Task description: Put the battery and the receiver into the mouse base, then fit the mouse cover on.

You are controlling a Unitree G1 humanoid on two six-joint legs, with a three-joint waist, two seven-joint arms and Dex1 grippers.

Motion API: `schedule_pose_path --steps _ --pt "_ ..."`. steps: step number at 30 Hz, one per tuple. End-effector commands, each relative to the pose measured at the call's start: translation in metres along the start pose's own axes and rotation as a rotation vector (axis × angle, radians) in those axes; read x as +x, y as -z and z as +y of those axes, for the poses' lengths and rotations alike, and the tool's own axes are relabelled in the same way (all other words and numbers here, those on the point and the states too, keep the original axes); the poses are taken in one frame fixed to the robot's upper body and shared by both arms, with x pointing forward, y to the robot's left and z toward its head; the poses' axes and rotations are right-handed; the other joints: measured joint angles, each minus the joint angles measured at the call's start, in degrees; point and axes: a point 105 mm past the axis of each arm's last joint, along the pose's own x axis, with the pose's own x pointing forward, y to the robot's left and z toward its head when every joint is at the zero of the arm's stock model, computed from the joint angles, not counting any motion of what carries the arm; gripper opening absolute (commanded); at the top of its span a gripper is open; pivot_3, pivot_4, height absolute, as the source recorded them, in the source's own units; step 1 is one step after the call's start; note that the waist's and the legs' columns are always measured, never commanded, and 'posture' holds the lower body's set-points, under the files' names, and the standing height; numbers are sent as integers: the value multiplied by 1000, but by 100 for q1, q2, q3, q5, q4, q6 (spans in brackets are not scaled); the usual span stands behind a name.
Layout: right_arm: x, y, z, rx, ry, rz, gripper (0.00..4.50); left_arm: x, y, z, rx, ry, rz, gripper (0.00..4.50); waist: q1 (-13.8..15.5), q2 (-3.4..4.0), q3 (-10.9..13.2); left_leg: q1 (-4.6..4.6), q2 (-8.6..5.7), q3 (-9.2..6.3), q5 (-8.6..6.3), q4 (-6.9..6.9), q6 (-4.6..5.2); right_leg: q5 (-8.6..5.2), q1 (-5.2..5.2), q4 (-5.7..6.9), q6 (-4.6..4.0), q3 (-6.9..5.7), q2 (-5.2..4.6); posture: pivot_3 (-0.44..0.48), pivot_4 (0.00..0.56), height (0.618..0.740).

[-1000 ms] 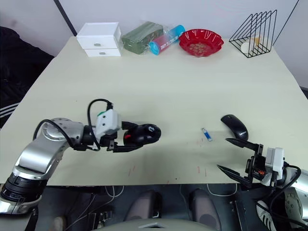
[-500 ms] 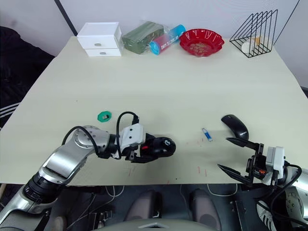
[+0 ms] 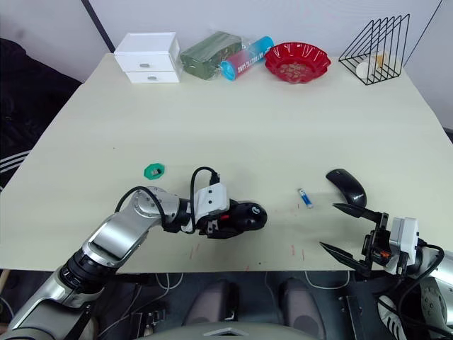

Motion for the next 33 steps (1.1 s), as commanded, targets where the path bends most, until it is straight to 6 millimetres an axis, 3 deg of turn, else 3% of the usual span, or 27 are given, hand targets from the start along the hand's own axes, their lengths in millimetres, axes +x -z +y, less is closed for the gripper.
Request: schedule_pose_path --steps 1,8,15,18,21,27,33 --pt "2 -5 -1 -47 -12 2 4500 3 3 0 37 14 31 2893 7 1 -1 0 0 1 0 0 0 0 0 0 0 0 0 0 150 740" --pt "9 5 -7 4 62 59 4500 5 3 1 39 20 25 2893 30 3 -2 1 0 3 0 0 0 0 1 -1 0 1 0 0 150 740" --pt "24 14 -22 28 323 163 4500 5 4 2 40 19 26 2893 63 7 -4 0 0 4 0 0 0 0 0 -1 0 2 0 0 150 740" --pt "33 12 -19 47 345 199 4500 5 3 3 47 21 24 2893 71 7 -4 -1 0 4 0 0 0 0 0 -2 0 1 0 0 150 740" --pt "38 23 -17 99 383 356 4500 6 1 5 51 22 18 2893 74 8 -4 -1 0 5 0 0 0 0 0 -2 -1 1 0 0 150 740" --pt "58 25 -21 141 460 382 4500 6 1 6 49 28 19 2893 97 8 -4 -5 -1 7 0 0 0 -1 0 -7 -1 -3 0 0 150 740" --pt "53 38 -29 186 568 469 4500 6 4 4 57 43 29 2893 100 7 -4 -12 -1 8 0 0 0 0 0 -16 -1 -11 1 0 150 740"
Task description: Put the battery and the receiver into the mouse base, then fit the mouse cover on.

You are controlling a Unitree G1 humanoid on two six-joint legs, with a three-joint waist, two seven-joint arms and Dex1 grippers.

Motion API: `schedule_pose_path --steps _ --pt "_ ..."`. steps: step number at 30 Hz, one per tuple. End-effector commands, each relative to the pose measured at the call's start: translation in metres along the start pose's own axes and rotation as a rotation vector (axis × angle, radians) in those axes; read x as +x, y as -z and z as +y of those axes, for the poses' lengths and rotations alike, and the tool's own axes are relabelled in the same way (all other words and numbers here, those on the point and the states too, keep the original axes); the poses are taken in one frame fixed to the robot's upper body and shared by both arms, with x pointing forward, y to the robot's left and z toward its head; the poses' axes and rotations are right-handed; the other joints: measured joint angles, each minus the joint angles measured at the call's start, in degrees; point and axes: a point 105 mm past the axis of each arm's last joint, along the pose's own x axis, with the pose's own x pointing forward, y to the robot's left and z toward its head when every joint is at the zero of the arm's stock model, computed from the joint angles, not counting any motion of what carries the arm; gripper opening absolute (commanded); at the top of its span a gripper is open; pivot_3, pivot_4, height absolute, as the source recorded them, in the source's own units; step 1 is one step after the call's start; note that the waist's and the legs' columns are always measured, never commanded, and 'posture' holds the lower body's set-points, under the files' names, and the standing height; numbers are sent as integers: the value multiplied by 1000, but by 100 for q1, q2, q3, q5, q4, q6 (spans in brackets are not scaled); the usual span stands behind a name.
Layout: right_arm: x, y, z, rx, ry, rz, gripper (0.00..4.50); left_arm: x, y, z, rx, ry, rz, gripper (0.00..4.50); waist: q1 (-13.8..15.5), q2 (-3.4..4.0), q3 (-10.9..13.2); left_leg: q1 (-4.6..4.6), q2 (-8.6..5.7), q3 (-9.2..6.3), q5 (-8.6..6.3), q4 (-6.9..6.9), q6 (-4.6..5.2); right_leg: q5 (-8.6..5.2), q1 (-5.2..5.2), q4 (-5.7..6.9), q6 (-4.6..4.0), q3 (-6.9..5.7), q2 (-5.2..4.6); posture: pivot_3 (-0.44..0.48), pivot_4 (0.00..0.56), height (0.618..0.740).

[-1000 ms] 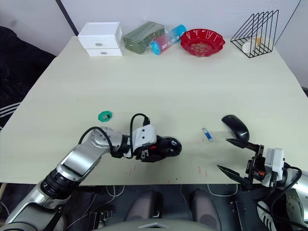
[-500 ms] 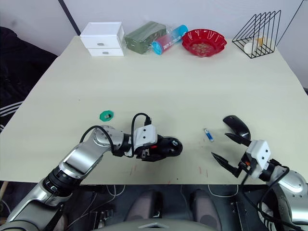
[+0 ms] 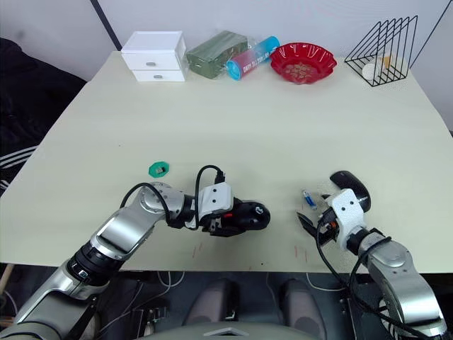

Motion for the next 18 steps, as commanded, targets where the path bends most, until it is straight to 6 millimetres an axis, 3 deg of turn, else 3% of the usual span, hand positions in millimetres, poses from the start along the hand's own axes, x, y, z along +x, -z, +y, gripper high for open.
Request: schedule_pose_path --steps 1,2,5,8,9,11,13,18 --pt "0 -4 -5 -2 57 6 4500 1 6 -2 0 8 29 2893 -1 0 0 0 0 0 0 0 0 0 0 0 0 0 0 0 150 740" --pt "1 -3 -5 0 58 8 4500 1 6 -2 1 9 28 2893 -1 0 0 0 0 0 0 0 0 0 0 0 0 0 0 0 150 740" --pt "3 -3 -6 -10 71 5 3751 0 7 -1 1 7 27 2893 -2 0 0 1 0 -1 0 0 0 0 0 0 0 0 0 0 150 740" --pt "4 -6 -6 -12 77 -9 2278 -1 8 1 1 -1 30 2893 -3 0 0 0 0 -1 0 0 0 0 0 -1 0 0 0 0 150 740" --pt "4 -5 -6 -15 77 -6 1153 -1 8 2 0 -2 31 2893 -2 0 0 0 0 -1 0 0 0 0 0 -1 0 0 0 0 150 740" --pt "4 -4 -5 -26 75 0 922 -1 9 2 -1 -1 31 2893 -2 0 0 0 0 -1 0 0 0 0 0 -1 0 0 1 0 150 740" --pt "4 -4 -6 -35 74 2 135 -1 9 1 -1 0 32 2893 -3 0 0 0 0 -1 0 0 0 0 0 -1 1 0 1 0 150 740" --pt "-1 -13 -3 -86 28 -8 78 -1 9 2 -4 -4 29 2893 -3 0 0 1 0 -1 0 0 0 0 0 -1 0 0 1 0 150 740"
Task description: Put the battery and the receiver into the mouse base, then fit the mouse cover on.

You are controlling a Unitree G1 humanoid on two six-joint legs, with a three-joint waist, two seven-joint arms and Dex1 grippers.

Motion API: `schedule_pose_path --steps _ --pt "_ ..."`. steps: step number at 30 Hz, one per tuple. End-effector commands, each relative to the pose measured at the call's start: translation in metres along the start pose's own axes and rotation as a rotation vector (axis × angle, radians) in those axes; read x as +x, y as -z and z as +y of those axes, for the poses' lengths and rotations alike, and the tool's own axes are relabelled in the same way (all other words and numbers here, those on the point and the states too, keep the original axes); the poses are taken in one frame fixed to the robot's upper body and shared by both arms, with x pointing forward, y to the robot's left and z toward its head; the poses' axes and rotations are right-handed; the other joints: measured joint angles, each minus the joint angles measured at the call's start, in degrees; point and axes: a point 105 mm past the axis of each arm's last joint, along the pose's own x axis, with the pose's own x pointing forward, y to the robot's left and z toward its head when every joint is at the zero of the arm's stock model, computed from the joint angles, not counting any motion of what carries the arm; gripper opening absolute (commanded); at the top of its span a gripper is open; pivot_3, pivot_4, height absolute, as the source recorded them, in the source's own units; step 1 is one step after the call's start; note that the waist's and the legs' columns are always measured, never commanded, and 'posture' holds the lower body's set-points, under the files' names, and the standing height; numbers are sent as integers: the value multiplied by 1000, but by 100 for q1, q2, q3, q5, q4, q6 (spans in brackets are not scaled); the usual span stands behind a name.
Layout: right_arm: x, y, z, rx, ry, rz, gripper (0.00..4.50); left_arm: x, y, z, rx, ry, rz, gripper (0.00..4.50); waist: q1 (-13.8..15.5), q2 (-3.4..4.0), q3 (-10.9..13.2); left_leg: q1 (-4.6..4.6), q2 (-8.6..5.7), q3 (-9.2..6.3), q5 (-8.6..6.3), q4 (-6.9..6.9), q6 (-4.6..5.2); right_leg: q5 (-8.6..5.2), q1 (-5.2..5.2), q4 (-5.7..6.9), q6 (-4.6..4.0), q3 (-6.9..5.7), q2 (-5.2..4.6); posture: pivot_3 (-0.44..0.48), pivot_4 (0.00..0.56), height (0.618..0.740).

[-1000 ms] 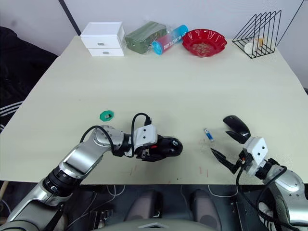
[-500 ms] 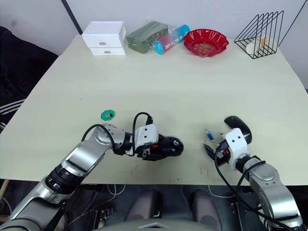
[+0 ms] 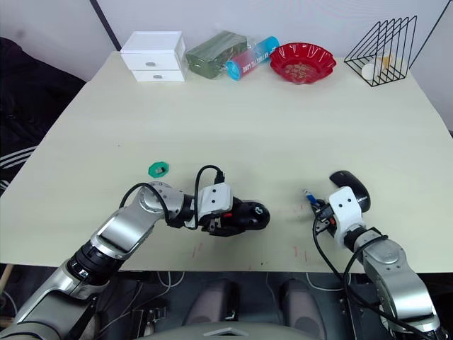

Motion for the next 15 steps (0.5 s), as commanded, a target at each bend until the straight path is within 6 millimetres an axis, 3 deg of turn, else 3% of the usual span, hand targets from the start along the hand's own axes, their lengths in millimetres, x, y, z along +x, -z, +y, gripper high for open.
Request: schedule_pose_path --steps 1,10,15 --pt "-7 -18 4 -75 -65 -38 78 -1 8 2 -15 -10 31 2893 0 0 0 0 0 0 0 0 0 0 0 0 0 0 0 0 150 740" --pt "-22 -43 31 -147 -356 12 78 1 8 2 -18 -5 28 2893 0 0 0 0 0 -11 0 0 0 0 1 -2 0 0 1 0 150 740" --pt "-26 -51 48 -116 -478 128 78 2 7 2 -12 -1 28 2893 0 0 0 0 0 -29 0 0 1 1 1 -4 1 1 1 0 150 740"
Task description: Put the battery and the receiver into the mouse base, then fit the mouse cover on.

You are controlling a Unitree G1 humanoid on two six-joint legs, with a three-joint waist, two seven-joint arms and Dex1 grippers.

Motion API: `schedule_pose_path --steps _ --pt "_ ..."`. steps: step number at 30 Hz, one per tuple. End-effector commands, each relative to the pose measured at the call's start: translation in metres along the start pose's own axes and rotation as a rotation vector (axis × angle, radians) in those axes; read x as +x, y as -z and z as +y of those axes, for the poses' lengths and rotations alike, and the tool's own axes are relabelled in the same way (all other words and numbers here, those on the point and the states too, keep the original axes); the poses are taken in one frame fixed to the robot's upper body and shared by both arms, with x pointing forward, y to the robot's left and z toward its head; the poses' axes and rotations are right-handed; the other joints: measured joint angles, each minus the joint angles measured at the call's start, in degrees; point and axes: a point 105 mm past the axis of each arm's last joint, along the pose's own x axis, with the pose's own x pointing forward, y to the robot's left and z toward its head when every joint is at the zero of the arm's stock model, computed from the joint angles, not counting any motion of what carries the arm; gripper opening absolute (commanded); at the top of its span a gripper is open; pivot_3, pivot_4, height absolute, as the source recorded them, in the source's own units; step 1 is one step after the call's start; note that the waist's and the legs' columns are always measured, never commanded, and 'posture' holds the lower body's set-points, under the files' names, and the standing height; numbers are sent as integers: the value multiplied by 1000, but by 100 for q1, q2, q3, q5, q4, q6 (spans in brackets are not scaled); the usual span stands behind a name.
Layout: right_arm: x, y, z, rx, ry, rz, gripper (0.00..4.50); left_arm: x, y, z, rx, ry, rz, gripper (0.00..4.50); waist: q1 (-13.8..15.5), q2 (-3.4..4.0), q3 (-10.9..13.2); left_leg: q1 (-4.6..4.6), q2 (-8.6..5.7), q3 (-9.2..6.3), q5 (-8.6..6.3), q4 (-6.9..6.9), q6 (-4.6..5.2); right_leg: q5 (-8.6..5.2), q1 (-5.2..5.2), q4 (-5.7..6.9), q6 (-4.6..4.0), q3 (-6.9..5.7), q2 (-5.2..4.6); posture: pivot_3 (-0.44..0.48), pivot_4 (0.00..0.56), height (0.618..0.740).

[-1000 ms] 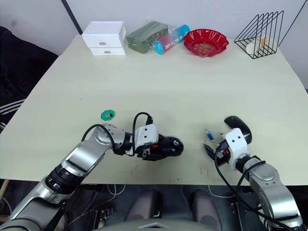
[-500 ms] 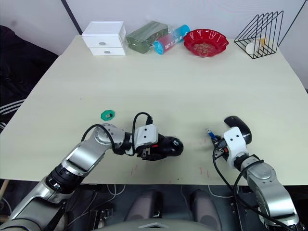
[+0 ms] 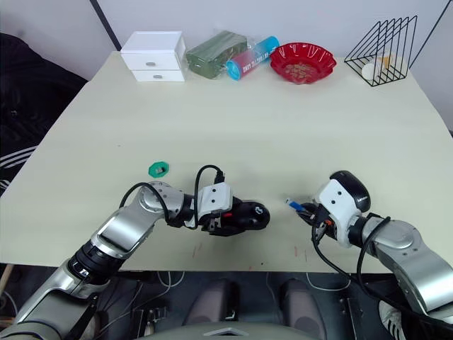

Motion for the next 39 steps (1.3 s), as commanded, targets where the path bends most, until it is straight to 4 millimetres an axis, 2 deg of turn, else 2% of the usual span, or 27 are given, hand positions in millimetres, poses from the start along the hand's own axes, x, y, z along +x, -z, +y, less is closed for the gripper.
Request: schedule_pose_path --steps 1,4,9,15,23,27,39 --pt "0 -14 19 58 -112 38 78 3 7 0 -12 -5 30 2893 0 0 0 0 0 -2 0 0 0 0 0 0 0 -1 0 0 150 740" --pt "3 -20 30 69 -155 69 78 3 6 0 -8 -5 29 2893 16 0 0 -6 0 -9 0 0 0 0 0 -3 -1 -6 0 0 150 740" --pt "11 -24 36 86 -150 106 78 5 6 -1 -11 -6 25 2893 13 0 0 -11 0 -16 0 0 0 0 1 -9 -1 -13 0 0 150 740" --pt "22 -23 33 140 -102 151 78 6 7 -2 -6 -2 25 2893 10 1 -1 -12 0 -18 0 0 0 0 1 -9 0 -16 -1 0 150 740" --pt "32 -23 42 156 -123 169 78 7 5 -4 12 8 24 2893 13 1 -1 -14 0 -22 0 0 0 0 1 -11 0 -20 -1 0 150 740" --pt "38 -19 38 175 -96 189 78 7 5 -5 12 15 25 2893 9 2 -1 -14 0 -23 0 0 0 0 1 -11 -1 -21 -1 0 150 740" --pt "55 -26 37 208 -90 198 78 7 5 -11 9 18 22 2893 -60 2 -3 -10 1 -27 0 -2 1 1 2 -10 -1 -23 -1 0 150 740"
